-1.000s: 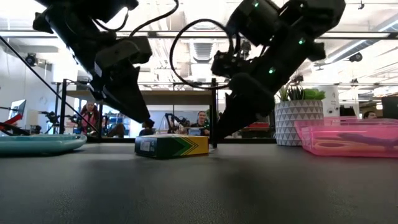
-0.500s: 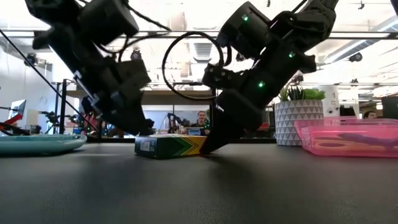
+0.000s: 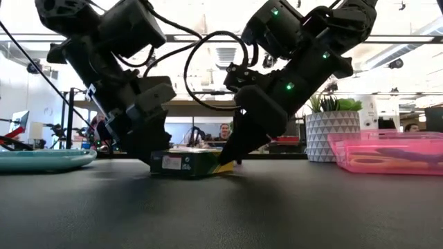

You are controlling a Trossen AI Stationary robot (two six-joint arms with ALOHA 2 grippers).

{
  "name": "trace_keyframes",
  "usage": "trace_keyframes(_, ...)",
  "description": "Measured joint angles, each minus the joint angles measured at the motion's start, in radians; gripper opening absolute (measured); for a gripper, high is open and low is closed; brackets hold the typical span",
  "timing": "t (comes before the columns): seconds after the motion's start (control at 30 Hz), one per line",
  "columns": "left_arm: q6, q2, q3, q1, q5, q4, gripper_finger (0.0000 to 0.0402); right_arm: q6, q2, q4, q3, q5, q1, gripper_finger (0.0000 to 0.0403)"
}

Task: Pack school essentials
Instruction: Put the box of crayons into the pink supply box

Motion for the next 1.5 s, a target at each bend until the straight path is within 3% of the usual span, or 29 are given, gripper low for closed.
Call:
trace_keyframes(0.23,0.034,-0.002,0.011,-0.001,0.103,0.006,0.0182,0.012,-0.007,-0.015,0.0,-0.002,0.02,0.0228)
trace_keyframes(0.8,0.03,-0.002,0.012,0.001,0.081,0.019,0.0183,0.033,-0.065,-0.038,0.005,-0.001,0.044,0.0228)
trace_keyframes(1.07,0.034,-0.001,0.01,0.001,0.078,0.035,0.0183,0.003,-0.072,-0.041,0.07,-0.001,0.045,0.0228)
trace_keyframes(1.5,0.028,-0.002,0.014,0.001,0.084,0.098,0.0183,-0.042,-0.066,-0.029,0.096,0.076,0.006,0.0228)
